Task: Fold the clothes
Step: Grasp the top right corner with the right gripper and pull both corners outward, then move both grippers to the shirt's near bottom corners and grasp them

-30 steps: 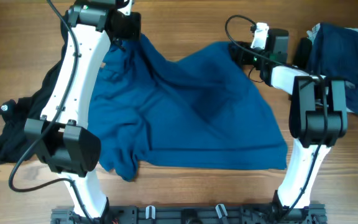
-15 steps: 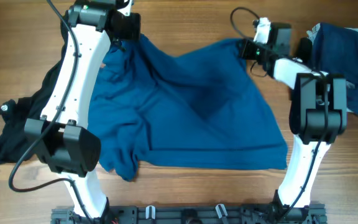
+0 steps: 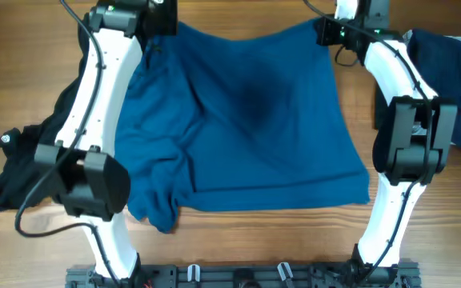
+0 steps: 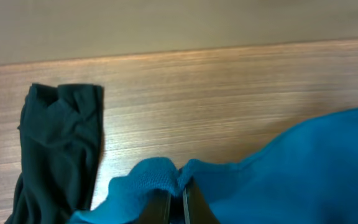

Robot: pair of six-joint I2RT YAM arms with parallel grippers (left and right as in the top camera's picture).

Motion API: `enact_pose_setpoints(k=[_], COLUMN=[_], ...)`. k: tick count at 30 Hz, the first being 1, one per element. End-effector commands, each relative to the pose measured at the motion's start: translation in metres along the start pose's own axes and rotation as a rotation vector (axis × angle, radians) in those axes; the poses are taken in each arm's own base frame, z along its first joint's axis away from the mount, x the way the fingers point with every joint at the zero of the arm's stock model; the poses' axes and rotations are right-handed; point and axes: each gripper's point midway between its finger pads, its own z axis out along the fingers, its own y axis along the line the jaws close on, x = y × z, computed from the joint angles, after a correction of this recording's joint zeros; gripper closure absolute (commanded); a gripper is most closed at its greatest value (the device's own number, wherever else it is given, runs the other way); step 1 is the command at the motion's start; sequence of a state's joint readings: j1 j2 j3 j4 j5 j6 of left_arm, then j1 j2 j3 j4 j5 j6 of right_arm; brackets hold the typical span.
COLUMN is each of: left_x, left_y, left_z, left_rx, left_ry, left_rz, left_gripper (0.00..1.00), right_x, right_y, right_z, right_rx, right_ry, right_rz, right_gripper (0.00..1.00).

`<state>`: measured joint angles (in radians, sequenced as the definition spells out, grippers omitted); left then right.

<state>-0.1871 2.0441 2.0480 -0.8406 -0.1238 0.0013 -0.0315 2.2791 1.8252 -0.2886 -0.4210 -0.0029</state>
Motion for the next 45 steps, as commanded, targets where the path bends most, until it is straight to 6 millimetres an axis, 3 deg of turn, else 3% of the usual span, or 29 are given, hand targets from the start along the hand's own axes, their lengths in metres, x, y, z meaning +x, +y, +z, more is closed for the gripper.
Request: enact_pose_setpoints(k=[1,4,11,15,19,22,23,24,25,27,29,32,35,37,41,45], left_x=[0.010,0.009,-0.024,-0.030,-0.035,-0.041,-0.044,-0.048,-0.049,-0.044,-0.032,-0.004,0.026,0.045,0.094,0.129], left_y=[0.026,0.029,0.025,0.023,0.022,0.022,0.024,0.029,0.041,0.053,0.059,0.058,0.041,0.029,0.026,0.034], left_z=[0.037,0.058,0.101,0.121,0.133,0.133,0.132,0.131,0.130,0.126,0.118,0.089,0.050,0.027,-0.025,-0.067], left_rx=[-0.056,-0.061,-0.052,-0.050,-0.047,-0.047,-0.056,-0.078,-0.132,-0.183,-0.195,-0.181,-0.107,-0.054,-0.097,-0.201], left_ry=[0.036,0.019,-0.162,-0.215,-0.255,-0.285,-0.300,-0.314,-0.319,-0.294,-0.226,-0.065,0.095,0.185,0.396,0.539], left_rz=[-0.039,-0.048,-0.069,-0.075,-0.079,-0.082,-0.078,-0.066,-0.075,-0.082,-0.076,-0.051,-0.020,-0.039,-0.247,-0.428], left_gripper=[0.96,0.96,0.96,0.93,0.77,0.44,0.21,0.00,0.00,0.00,0.00,0.00,0.00,0.00,0.00,0.00], right_x=[-0.033,-0.027,-0.024,-0.022,-0.017,-0.011,-0.008,-0.008,-0.007,-0.008,-0.007,-0.004,-0.003,0.002,0.024,0.048], right_y=[-0.019,-0.037,-0.074,-0.087,-0.097,-0.105,-0.108,-0.109,-0.110,-0.109,-0.102,-0.069,-0.025,-0.007,0.007,0.014], right_z=[-0.024,-0.029,-0.044,-0.048,-0.049,-0.045,-0.043,-0.042,-0.042,-0.045,-0.052,-0.076,-0.107,-0.127,-0.185,-0.247], right_rx=[0.077,0.129,0.202,0.254,0.308,0.341,0.354,0.356,0.355,0.356,0.336,0.235,0.088,0.053,0.179,0.367], right_ry=[-0.062,-0.045,-0.044,-0.037,-0.024,-0.012,-0.008,-0.008,-0.006,-0.006,0.015,0.075,0.128,0.173,0.285,0.360], right_rz=[-0.028,-0.005,0.037,0.020,0.023,0.028,0.029,0.029,0.036,0.058,0.072,0.145,0.230,0.257,0.386,0.521], right_gripper=[0.96,0.96,0.96,0.96,0.96,0.96,0.73,0.20,0.00,0.00,0.00,0.00,0.00,0.00,0.01,0.00])
